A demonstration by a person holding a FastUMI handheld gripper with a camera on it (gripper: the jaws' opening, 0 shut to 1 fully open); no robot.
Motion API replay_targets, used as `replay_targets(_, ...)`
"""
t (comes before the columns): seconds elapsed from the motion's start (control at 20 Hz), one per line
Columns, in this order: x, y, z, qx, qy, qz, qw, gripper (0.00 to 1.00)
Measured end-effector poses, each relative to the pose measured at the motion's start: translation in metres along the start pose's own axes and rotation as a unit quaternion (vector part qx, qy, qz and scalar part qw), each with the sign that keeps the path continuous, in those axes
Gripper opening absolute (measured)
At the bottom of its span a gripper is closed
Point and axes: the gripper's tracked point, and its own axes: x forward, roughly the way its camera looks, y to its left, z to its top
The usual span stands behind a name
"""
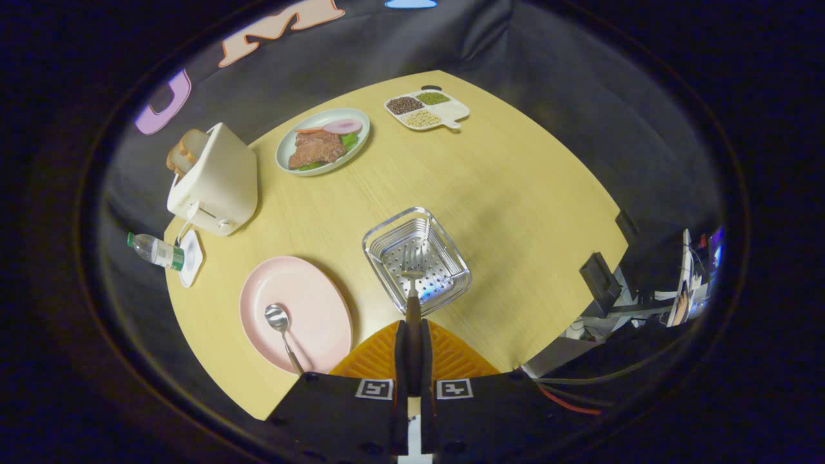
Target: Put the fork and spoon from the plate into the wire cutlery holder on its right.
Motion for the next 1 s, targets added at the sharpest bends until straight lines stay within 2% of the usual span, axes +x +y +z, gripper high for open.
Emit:
replay_targets(0.15, 0.005, 0.001, 0.006, -0.013, 0.004, 0.005, 1.000, 0.13)
replay_targets(0.4, -0.002, 0.002, 0.017, -0.022, -0.018, 0.016, 0.999, 0.27)
replay_targets(0.6, -0.016, 0.007, 0.019, -0.036, -0.047, 0.024, 0.998, 1.00)
replay_targets(1.0, -0.067, 0.039, -0.011, -0.091, -0.104, 0.048, 0.989, 1.00)
